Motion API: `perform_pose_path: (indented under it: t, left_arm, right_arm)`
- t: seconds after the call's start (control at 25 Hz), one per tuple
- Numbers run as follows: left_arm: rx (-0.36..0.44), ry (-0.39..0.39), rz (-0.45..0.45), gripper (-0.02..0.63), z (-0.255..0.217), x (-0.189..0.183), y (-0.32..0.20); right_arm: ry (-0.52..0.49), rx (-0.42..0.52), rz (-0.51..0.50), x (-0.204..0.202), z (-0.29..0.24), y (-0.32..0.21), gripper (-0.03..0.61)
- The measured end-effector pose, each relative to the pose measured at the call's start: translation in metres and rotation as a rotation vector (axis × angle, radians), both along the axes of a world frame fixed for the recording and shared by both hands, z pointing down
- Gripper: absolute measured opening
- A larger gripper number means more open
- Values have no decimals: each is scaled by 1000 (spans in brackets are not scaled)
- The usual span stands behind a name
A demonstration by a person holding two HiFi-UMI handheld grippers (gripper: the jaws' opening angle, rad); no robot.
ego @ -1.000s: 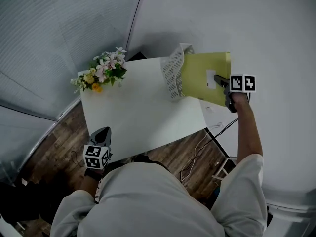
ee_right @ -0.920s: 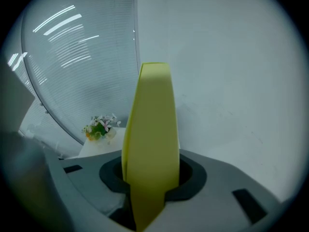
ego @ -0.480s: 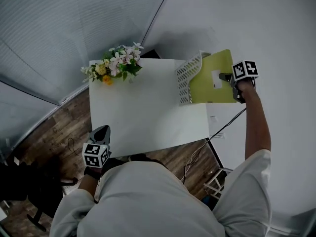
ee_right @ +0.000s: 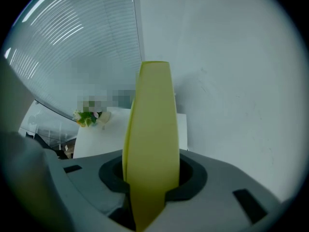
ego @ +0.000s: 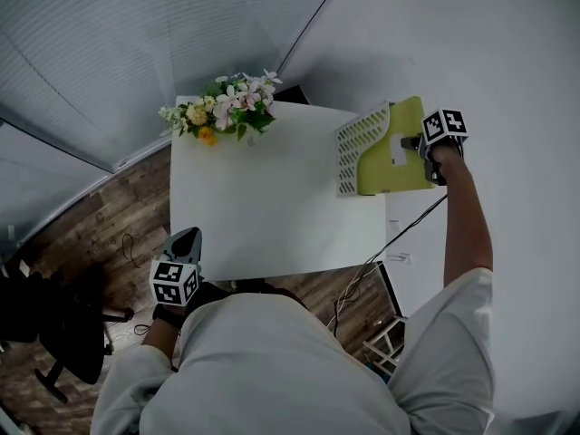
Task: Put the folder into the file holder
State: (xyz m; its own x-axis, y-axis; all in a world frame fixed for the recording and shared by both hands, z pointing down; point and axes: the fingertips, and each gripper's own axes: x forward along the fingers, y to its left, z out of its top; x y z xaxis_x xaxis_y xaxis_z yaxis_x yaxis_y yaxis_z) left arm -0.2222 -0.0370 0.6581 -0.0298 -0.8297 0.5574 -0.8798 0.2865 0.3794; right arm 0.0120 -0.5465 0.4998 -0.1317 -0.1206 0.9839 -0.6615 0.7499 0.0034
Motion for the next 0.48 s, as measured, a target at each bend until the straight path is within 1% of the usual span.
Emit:
perform_pose_path:
  t: [0.28,0.48]
  left_arm:
    - [-21,10,-34,8,5,-2,10]
    - [-30,12,-43,8,8,-3,14]
  right_arm:
    - [37,-37,20,-1,35,-2,150]
    - [34,-51,35,0,51,-1,152]
